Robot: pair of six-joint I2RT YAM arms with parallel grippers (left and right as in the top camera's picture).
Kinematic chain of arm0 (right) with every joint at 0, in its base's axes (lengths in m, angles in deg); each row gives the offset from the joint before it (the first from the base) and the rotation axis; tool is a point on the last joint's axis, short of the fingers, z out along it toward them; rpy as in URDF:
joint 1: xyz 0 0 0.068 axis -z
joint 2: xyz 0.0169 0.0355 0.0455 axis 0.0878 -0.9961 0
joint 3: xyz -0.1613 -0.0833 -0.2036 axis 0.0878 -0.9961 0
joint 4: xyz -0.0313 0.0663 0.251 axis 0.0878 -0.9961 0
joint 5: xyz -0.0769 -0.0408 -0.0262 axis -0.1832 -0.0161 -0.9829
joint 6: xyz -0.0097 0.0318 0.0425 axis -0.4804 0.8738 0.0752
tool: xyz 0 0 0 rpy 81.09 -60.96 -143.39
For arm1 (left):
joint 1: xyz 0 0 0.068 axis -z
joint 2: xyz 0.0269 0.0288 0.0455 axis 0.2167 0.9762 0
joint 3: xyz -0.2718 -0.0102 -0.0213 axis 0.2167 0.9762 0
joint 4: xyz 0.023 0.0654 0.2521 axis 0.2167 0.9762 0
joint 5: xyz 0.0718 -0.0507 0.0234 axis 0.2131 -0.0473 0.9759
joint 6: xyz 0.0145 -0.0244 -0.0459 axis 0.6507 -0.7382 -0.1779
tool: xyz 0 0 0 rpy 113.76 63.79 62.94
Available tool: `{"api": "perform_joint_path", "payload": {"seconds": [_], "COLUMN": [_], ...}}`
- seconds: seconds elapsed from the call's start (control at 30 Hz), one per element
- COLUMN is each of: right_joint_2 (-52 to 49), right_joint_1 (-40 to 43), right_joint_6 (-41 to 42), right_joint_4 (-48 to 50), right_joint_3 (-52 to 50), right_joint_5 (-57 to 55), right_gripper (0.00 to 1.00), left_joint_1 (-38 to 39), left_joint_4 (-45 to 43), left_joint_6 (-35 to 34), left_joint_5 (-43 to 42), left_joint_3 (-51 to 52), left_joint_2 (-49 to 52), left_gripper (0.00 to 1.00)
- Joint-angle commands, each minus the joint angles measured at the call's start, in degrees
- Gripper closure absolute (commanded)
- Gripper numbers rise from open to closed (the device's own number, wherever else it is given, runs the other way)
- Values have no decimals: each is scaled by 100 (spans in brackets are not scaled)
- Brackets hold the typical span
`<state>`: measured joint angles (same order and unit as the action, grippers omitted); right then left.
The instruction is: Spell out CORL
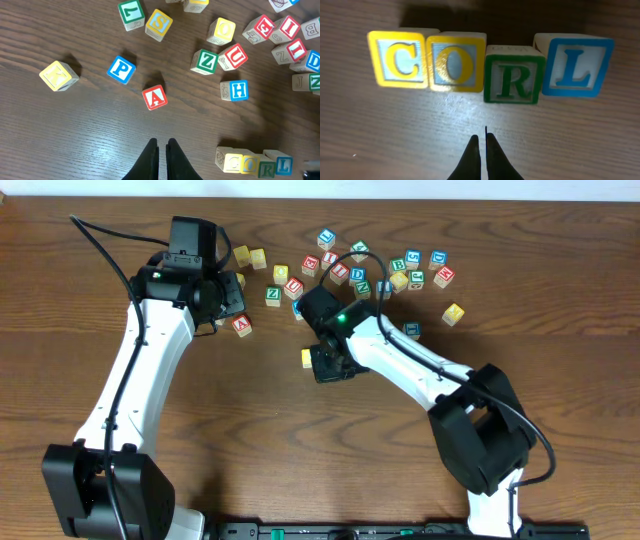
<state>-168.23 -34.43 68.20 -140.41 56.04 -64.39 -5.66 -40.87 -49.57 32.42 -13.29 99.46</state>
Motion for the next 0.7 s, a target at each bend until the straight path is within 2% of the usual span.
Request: {"api": "perform_joint_path", "payload": {"seconds": [0.0,0.67], "right_joint_2": [-214,-291], "right_joint_1": [63,269], "right_joint_6": [111,120], "right_joint_4": [50,275], "right_joint_3": [-42,-37], "right_joint_5": [-111,20], "right_gripper": [99,99], "left_joint_1": [-9,-9], "left_joint_4": [4,-35], "left_joint_6": [76,76], "left_joint_5": [74,72], "left_joint_3": [55,72], "left_joint_2": [17,46], "left_gripper": [92,92]}}
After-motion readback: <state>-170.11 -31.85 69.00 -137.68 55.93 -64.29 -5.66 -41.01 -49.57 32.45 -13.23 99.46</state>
